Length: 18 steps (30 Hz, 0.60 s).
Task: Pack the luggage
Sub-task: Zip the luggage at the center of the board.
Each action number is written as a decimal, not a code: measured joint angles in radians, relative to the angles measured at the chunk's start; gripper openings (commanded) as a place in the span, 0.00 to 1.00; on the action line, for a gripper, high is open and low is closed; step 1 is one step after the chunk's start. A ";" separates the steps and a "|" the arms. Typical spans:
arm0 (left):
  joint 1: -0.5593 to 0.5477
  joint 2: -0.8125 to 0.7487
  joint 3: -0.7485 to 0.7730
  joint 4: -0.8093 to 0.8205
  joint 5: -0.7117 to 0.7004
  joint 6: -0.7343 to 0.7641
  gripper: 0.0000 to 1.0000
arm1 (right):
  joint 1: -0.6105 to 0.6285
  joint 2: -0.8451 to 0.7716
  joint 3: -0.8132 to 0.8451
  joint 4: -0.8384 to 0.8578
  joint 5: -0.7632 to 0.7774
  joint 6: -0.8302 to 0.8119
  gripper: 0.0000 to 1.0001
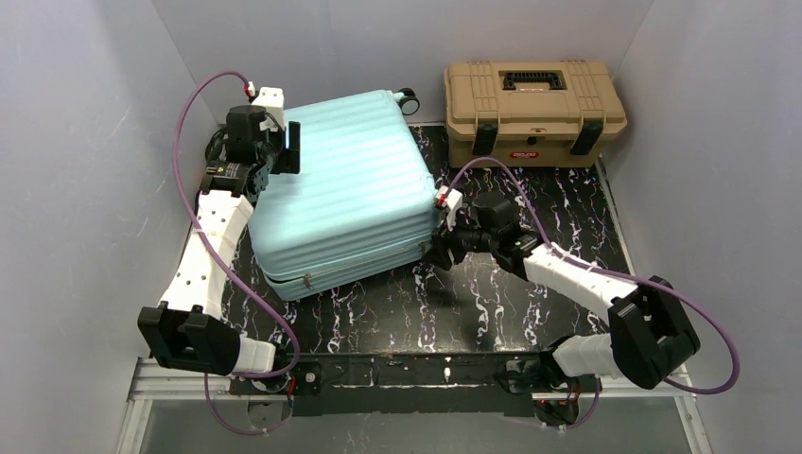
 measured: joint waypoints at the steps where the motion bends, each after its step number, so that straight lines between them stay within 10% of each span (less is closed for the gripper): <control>1: 0.000 0.000 0.000 0.000 -0.004 0.000 0.70 | 0.007 0.005 -0.001 0.004 0.001 0.010 0.61; 18: 0.000 0.041 0.065 -0.013 -0.011 -0.001 0.70 | 0.046 0.049 -0.002 0.051 0.108 0.130 0.39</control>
